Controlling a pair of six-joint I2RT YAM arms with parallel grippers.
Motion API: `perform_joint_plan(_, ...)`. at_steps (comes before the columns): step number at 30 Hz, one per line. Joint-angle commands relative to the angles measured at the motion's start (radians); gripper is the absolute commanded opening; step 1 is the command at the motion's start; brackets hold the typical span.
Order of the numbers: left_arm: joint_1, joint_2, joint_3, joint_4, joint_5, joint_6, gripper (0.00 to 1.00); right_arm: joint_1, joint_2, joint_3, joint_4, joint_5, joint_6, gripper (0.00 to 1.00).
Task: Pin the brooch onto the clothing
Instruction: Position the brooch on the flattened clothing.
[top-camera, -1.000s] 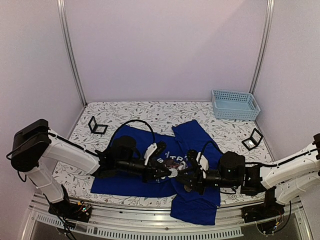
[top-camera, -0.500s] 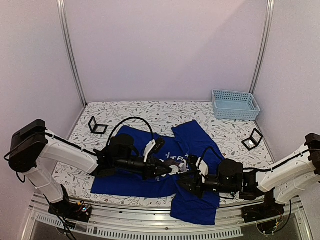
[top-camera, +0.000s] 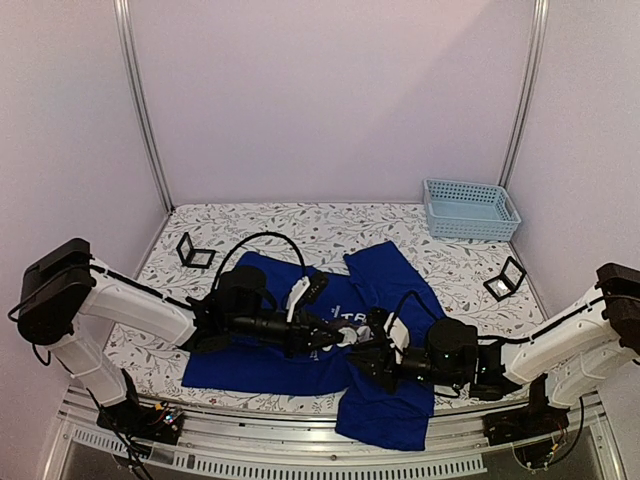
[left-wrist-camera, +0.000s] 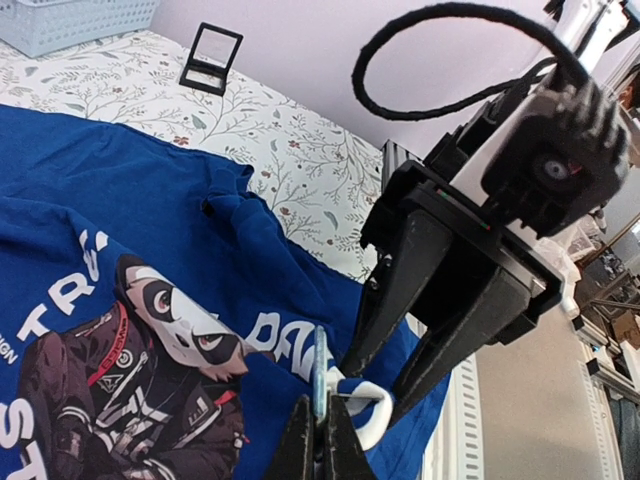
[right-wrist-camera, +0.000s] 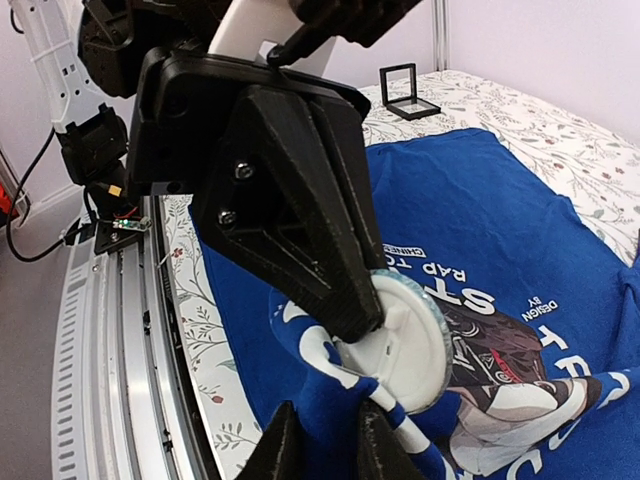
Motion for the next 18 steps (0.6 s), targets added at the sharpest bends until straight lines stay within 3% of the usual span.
perform_joint_plan(1,0.004,-0.005,0.03,0.055,0.048,-0.014,0.0,0.007,0.011,0.028,0.037,0.062,-0.005,0.14)
perform_joint_plan(5,0.004,-0.006,0.029,0.077,0.066,-0.033,0.0,0.008,0.011,0.037,-0.002,0.103,-0.002,0.0)
perform_joint_plan(18,0.0,-0.009,0.029,0.14,0.123,-0.091,0.0,-0.046,0.015,0.058,-0.14,0.129,0.074,0.0)
